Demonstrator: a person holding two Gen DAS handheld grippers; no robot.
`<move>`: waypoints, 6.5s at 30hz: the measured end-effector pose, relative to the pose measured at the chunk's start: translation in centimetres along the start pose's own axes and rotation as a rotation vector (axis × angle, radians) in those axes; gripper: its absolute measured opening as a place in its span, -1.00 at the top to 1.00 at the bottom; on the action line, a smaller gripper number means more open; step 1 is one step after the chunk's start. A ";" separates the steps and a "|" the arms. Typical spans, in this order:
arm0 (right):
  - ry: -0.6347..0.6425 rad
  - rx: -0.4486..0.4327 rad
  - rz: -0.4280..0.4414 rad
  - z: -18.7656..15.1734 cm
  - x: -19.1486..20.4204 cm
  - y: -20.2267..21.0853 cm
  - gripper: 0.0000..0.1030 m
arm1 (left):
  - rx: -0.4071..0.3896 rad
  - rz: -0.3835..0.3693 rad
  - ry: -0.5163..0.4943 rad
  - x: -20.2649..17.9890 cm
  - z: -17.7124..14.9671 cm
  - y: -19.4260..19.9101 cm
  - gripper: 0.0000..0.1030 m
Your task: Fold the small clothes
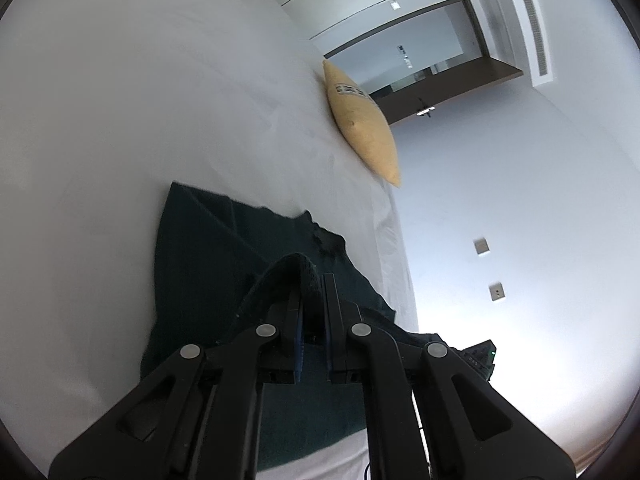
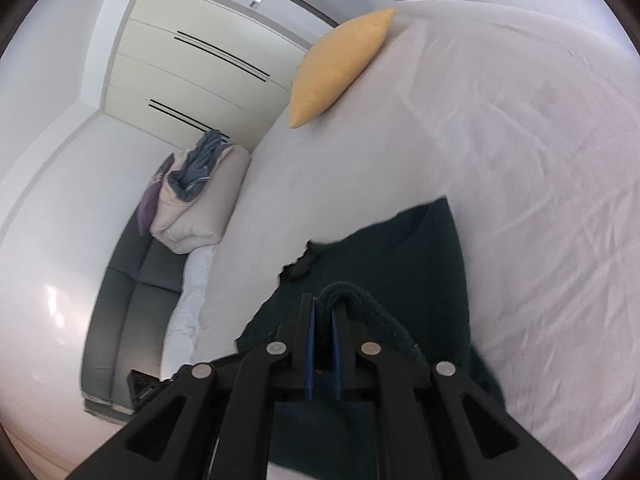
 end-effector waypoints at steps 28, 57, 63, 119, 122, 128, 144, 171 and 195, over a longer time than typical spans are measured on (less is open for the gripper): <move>-0.062 0.010 -0.129 5.4 -6.1 -7.7 0.83 | 0.007 0.184 0.103 7.6 8.6 -13.1 0.88; 0.018 -0.061 -0.045 5.5 -1.1 -5.4 -0.54 | -0.061 0.144 0.037 4.1 11.3 -14.4 0.05; 0.141 0.110 0.004 -0.5 3.2 -8.6 -0.53 | 0.069 0.224 -0.165 0.8 6.6 -19.1 0.05; -0.009 0.094 0.135 -4.8 2.1 -10.1 -0.02 | -0.043 0.526 -0.635 -5.0 -1.6 -17.4 0.18; 0.082 0.188 0.135 -6.8 4.8 -12.8 -0.01 | 0.030 0.601 -0.631 -3.9 -0.9 -21.8 0.18; -0.059 0.120 0.113 -4.5 0.5 -12.9 0.23 | 0.049 0.643 -0.556 1.1 -1.0 -22.2 0.12; -0.090 -0.134 -0.011 -1.9 -1.4 -4.4 0.07 | 0.036 0.665 -0.582 1.6 -1.2 -23.2 0.11; -0.093 -0.085 0.048 -7.7 -0.6 -0.3 -0.06 | -0.096 0.617 -0.450 4.2 -3.8 -12.3 0.07; -0.093 0.051 0.046 -9.0 0.4 -1.0 -0.23 | 0.104 0.159 0.122 13.3 -3.9 -3.8 -0.19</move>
Point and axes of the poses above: each gripper's, at about its wrist camera, not at the fingertips, and y roughly against the way its jaws point, x to its left, z to its top, the point moved 7 cm from there along -y, roughly the way its jaws point, and after that the axes turned 2 degrees about x, right-handed, at the moved point
